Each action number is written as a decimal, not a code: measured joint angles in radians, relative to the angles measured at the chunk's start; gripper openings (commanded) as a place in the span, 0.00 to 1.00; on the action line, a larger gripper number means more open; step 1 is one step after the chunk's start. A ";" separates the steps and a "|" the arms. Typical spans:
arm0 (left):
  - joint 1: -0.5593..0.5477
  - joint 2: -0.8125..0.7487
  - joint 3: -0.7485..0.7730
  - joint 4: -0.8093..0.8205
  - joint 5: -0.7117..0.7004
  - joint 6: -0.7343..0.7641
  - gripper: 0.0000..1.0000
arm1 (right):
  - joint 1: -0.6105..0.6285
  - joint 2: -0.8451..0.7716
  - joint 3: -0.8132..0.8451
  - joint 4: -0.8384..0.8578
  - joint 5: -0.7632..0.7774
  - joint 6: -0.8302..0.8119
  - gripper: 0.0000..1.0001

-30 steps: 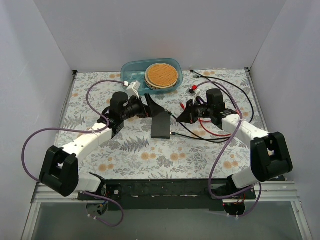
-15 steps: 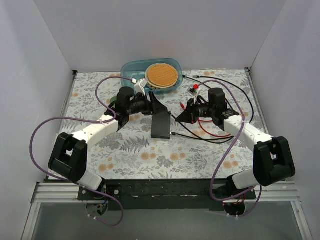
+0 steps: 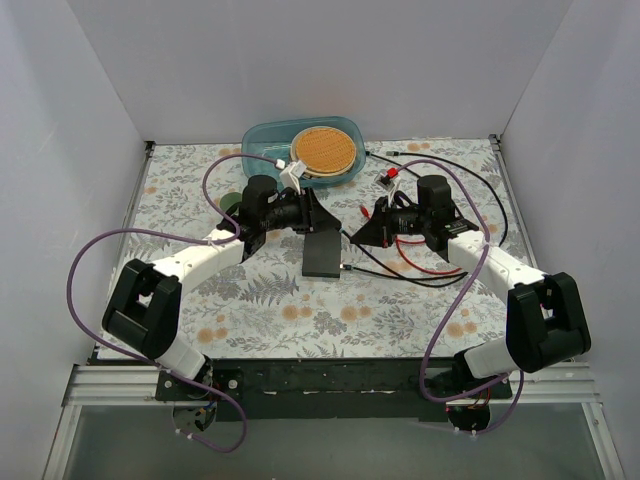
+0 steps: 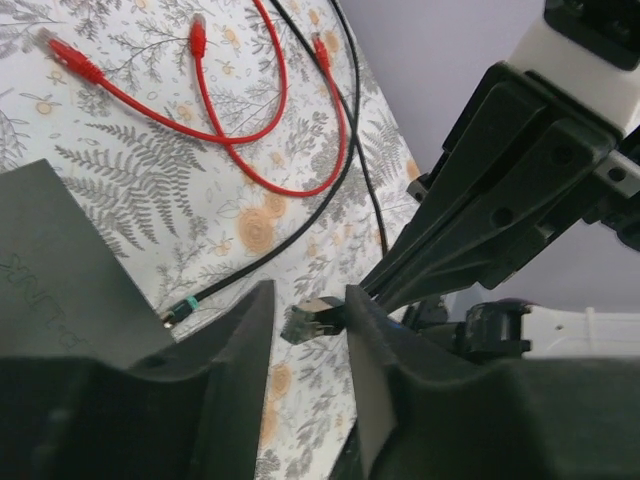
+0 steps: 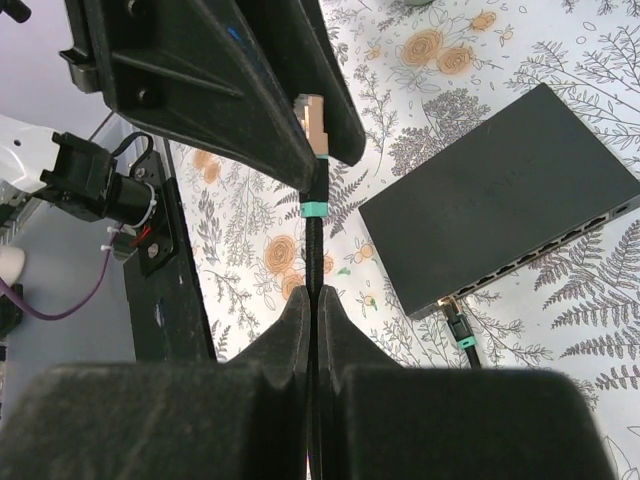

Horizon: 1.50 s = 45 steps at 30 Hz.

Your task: Insert the plug into the switch port

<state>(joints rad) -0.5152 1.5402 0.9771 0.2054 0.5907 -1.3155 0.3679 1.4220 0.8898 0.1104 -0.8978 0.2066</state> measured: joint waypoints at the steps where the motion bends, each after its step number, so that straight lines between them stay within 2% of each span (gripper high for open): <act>1: -0.002 0.001 0.000 0.006 0.003 -0.004 0.13 | 0.000 0.000 0.000 0.000 -0.001 0.000 0.01; 4: -0.004 0.001 0.003 0.032 0.017 -0.020 0.00 | 0.000 0.002 0.000 -0.006 0.005 -0.005 0.01; 5: -0.006 0.001 0.008 0.041 0.019 -0.024 0.00 | 0.000 0.005 0.000 -0.006 0.006 -0.008 0.01; 6: -0.008 0.000 0.011 0.043 0.019 -0.026 0.00 | 0.000 0.006 0.000 -0.005 0.006 -0.011 0.07; 7: -0.008 0.000 0.011 0.042 0.018 -0.030 0.00 | 0.000 0.006 0.000 -0.006 0.006 -0.016 0.26; 9: -0.009 0.000 0.011 0.037 0.009 -0.043 0.00 | 0.000 0.006 0.001 -0.010 0.015 -0.024 0.44; 10: -0.009 0.000 0.011 0.031 0.000 -0.051 0.00 | 0.001 0.005 0.002 -0.017 0.027 -0.028 0.56; 13: -0.009 0.000 0.011 0.011 -0.033 -0.083 0.00 | 0.014 -0.016 0.003 -0.053 0.111 -0.044 0.68; 16: -0.010 0.000 0.011 -0.011 -0.068 -0.124 0.00 | 0.043 -0.071 0.004 -0.081 0.241 -0.066 0.70; 20: -0.016 -0.005 0.011 -0.037 -0.129 -0.190 0.00 | 0.103 -0.139 0.004 -0.085 0.383 -0.095 0.67; 24: -0.019 -0.021 0.011 -0.066 -0.177 -0.237 0.00 | 0.157 -0.142 0.004 -0.079 0.485 -0.120 0.55; 30: -0.021 -0.032 0.011 -0.087 -0.206 -0.267 0.00 | 0.213 -0.080 0.017 -0.078 0.587 -0.137 0.52; 36: -0.021 -0.032 0.011 -0.093 -0.210 -0.278 0.00 | 0.232 -0.072 0.020 -0.051 0.631 -0.135 0.49; 39: -0.022 -0.032 0.011 -0.093 -0.210 -0.279 0.00 | 0.233 -0.059 0.027 -0.027 0.634 -0.133 0.42; 41: -0.022 -0.032 0.011 -0.093 -0.210 -0.280 0.00 | 0.235 -0.047 0.031 -0.018 0.635 -0.130 0.41; 44: -0.022 -0.032 0.011 -0.093 -0.212 -0.279 0.00 | 0.237 -0.030 0.032 -0.002 0.633 -0.127 0.29; 45: -0.022 -0.032 0.011 -0.093 -0.214 -0.279 0.00 | 0.239 -0.023 0.034 0.002 0.630 -0.125 0.16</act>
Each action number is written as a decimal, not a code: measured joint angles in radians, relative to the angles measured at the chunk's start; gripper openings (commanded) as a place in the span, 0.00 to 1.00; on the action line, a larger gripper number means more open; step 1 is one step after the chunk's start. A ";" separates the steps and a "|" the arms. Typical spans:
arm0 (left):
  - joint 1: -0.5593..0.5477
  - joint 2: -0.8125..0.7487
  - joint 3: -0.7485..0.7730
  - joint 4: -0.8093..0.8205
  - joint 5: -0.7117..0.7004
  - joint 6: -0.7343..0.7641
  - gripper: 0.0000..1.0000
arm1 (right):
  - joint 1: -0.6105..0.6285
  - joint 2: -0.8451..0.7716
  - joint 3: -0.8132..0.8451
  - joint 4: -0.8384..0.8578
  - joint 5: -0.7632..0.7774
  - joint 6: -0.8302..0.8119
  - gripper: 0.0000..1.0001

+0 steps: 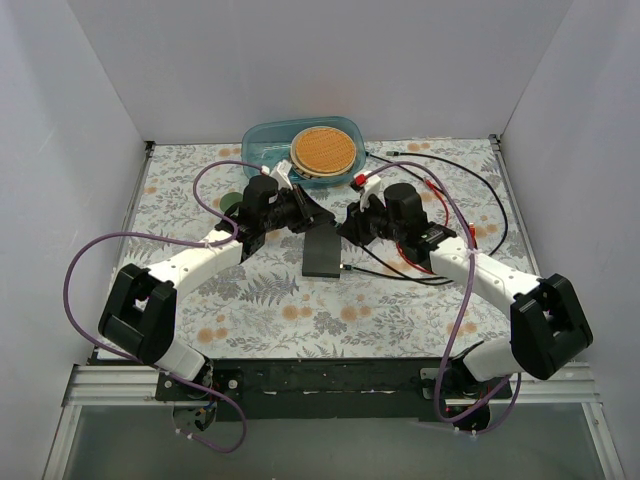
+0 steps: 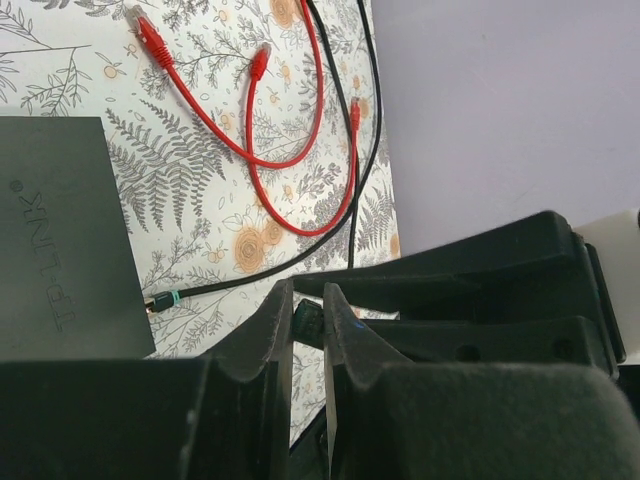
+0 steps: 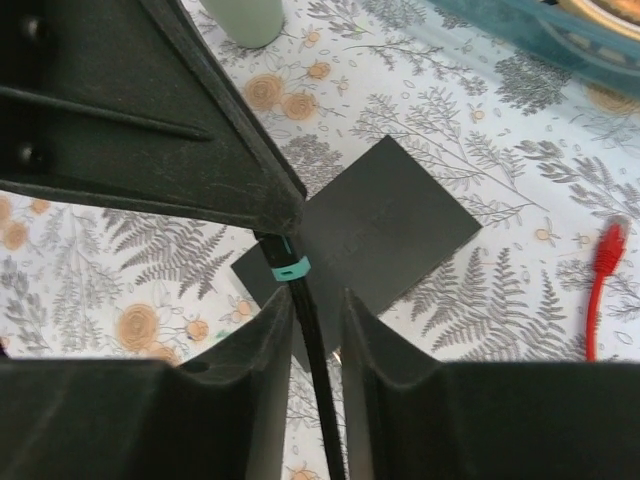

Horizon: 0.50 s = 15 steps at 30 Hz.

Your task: Insert the plug into the switch port

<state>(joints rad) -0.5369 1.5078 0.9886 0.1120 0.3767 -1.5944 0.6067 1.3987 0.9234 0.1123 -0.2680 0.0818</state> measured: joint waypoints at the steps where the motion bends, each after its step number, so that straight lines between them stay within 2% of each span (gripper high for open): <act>1: 0.000 0.000 0.000 0.000 0.000 0.000 0.00 | 0.003 0.005 0.002 0.000 0.000 -0.002 0.09; 3: 0.001 0.000 0.000 0.001 -0.010 0.001 0.01 | 0.009 0.013 0.005 0.007 -0.011 0.002 0.01; 4: 0.003 0.000 0.000 -0.001 -0.010 0.001 0.09 | 0.011 0.014 0.005 0.010 -0.012 -0.002 0.01; 5: 0.004 0.000 0.000 0.000 -0.010 0.002 0.19 | 0.011 0.014 0.005 0.013 -0.011 0.000 0.01; 7: 0.004 0.000 0.000 0.001 -0.010 0.002 0.51 | 0.011 0.014 0.005 0.016 -0.010 0.001 0.01; 8: 0.005 0.000 0.000 0.001 -0.010 0.005 0.74 | 0.011 0.014 0.005 0.018 -0.007 0.001 0.01; 11: 0.003 0.000 0.000 -0.021 -0.010 0.018 0.96 | 0.010 0.014 0.005 0.024 0.036 -0.001 0.01; 15: 0.001 -0.003 0.002 -0.098 -0.068 0.046 0.98 | 0.002 0.014 0.004 0.018 0.091 -0.008 0.01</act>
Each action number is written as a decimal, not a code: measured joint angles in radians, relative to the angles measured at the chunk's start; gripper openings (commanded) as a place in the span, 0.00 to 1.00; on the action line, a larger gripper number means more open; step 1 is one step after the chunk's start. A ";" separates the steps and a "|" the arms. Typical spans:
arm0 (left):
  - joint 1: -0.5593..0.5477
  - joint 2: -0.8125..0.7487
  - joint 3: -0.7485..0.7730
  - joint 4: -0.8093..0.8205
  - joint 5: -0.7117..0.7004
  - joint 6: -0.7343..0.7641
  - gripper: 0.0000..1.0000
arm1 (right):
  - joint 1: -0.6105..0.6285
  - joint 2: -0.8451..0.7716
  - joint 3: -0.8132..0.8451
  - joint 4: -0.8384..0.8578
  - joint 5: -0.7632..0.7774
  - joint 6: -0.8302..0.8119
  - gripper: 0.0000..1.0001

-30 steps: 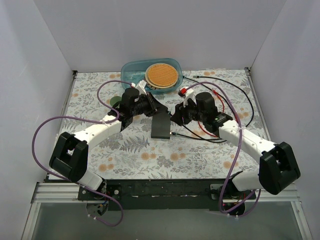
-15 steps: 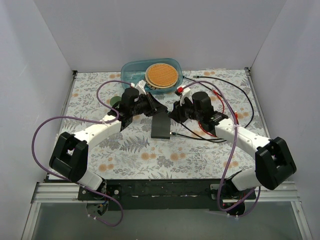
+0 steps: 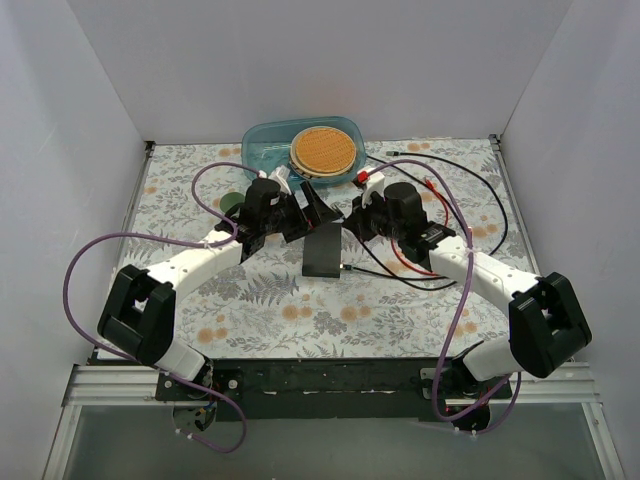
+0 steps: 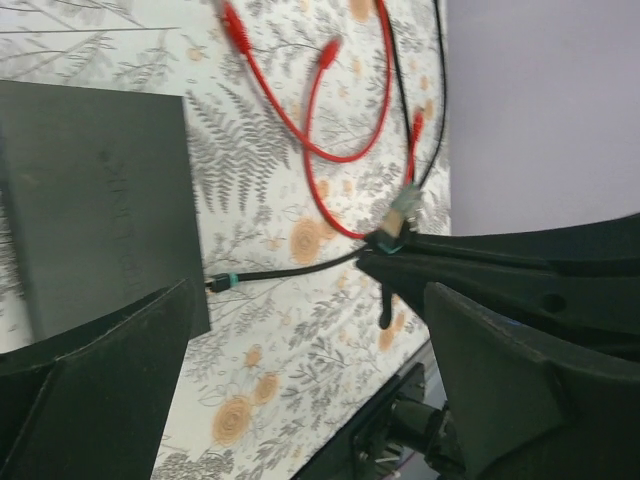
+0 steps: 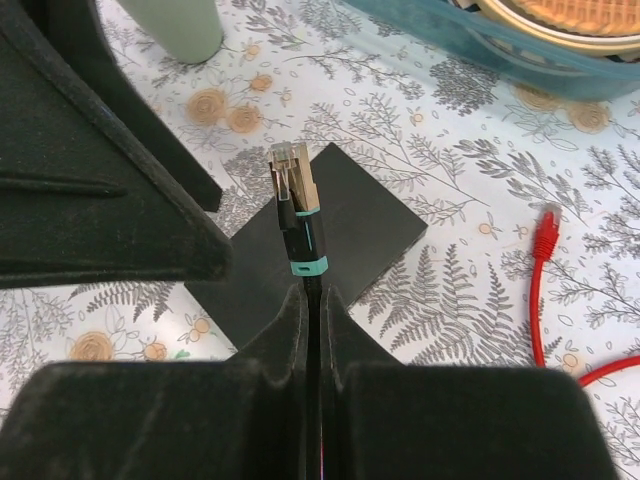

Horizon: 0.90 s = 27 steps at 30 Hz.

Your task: Insert the plug into the switch port

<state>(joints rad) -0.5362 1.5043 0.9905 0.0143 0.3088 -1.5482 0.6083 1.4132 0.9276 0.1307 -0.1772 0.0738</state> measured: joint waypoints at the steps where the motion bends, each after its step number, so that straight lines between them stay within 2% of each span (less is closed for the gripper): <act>1: 0.002 -0.004 0.000 -0.023 -0.019 0.008 0.98 | -0.003 0.000 0.000 -0.002 0.011 0.000 0.01; 6: 0.021 -0.026 0.000 -0.072 -0.063 0.055 0.98 | -0.016 0.000 -0.024 -0.001 0.004 -0.011 0.01; 12: 0.027 -0.027 -0.001 -0.016 -0.038 0.084 0.96 | -0.019 0.000 -0.040 -0.022 -0.093 -0.039 0.01; 22: 0.021 0.011 0.000 0.093 0.076 0.082 0.63 | -0.019 0.000 -0.041 -0.023 -0.179 -0.048 0.01; 26: 0.005 0.018 0.000 0.110 0.106 0.082 0.42 | -0.019 0.000 -0.041 -0.023 -0.193 -0.043 0.01; 27: 0.002 0.019 0.000 0.116 0.111 0.083 0.28 | -0.019 0.000 -0.041 -0.023 -0.193 -0.040 0.01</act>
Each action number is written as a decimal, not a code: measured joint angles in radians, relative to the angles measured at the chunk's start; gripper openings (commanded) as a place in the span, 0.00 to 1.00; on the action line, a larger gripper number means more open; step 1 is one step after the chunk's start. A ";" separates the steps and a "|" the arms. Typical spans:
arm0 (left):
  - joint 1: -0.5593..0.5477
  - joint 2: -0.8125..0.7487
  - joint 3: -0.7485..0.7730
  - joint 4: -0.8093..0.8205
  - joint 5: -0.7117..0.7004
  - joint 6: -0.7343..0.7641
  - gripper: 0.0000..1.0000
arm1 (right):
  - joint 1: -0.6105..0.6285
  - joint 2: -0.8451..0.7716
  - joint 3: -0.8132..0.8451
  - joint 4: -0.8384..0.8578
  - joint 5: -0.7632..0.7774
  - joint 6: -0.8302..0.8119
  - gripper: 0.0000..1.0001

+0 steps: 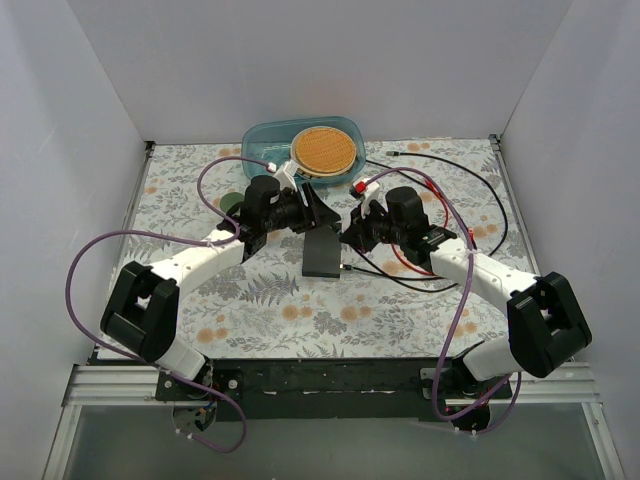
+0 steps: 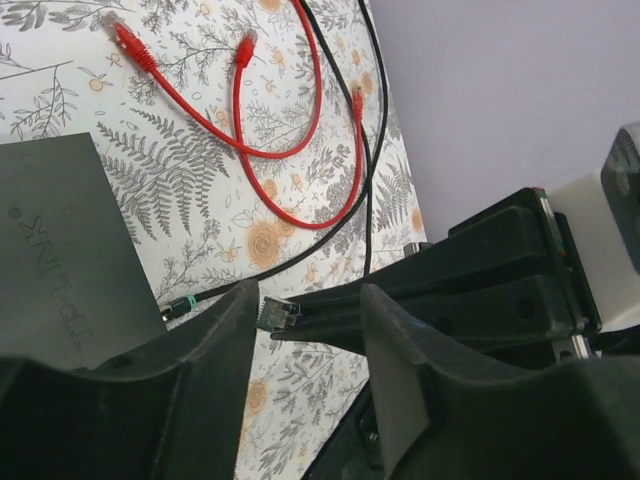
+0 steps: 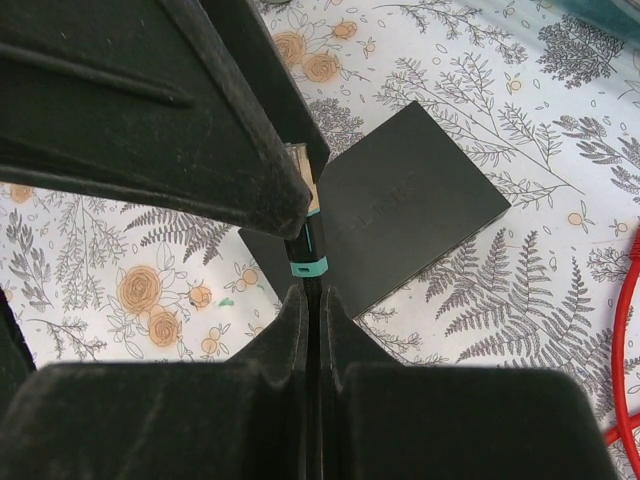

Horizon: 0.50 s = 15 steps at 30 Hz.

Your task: Insert the plug into the switch port

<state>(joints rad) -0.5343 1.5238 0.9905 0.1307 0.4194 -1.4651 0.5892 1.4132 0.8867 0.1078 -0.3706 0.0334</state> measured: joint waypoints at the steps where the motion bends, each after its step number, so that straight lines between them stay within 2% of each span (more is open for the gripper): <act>1: -0.004 0.002 0.000 0.006 0.008 0.002 0.24 | 0.000 0.000 0.000 0.000 0.000 0.003 0.01; 2: -0.008 0.004 0.000 0.010 0.009 0.002 0.20 | 0.000 0.000 0.000 0.000 -0.001 0.006 0.01; 3: -0.011 0.008 0.000 0.011 0.008 0.007 0.12 | 0.000 -0.001 0.000 -0.001 -0.003 0.008 0.01; 7: -0.011 0.031 0.008 0.015 0.008 0.007 0.00 | -0.003 -0.006 0.000 -0.011 -0.001 0.017 0.01; 8: -0.013 0.037 0.012 0.016 0.009 0.008 0.00 | -0.003 -0.006 0.000 -0.015 0.001 0.018 0.01; 9: -0.015 0.042 0.016 0.015 0.009 0.008 0.00 | -0.005 -0.007 0.000 -0.019 0.002 0.019 0.07; 12: -0.021 0.045 0.021 0.005 -0.002 0.000 0.00 | -0.006 -0.012 0.000 -0.031 0.003 0.024 0.46; 15: -0.034 0.044 0.021 -0.007 -0.020 -0.018 0.00 | -0.005 -0.028 0.000 -0.025 0.009 0.035 0.54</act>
<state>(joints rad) -0.5682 1.5681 1.0115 0.1238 0.3992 -1.4826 0.5846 1.3849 0.8867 0.0830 -0.3618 0.0689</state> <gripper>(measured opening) 0.113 0.464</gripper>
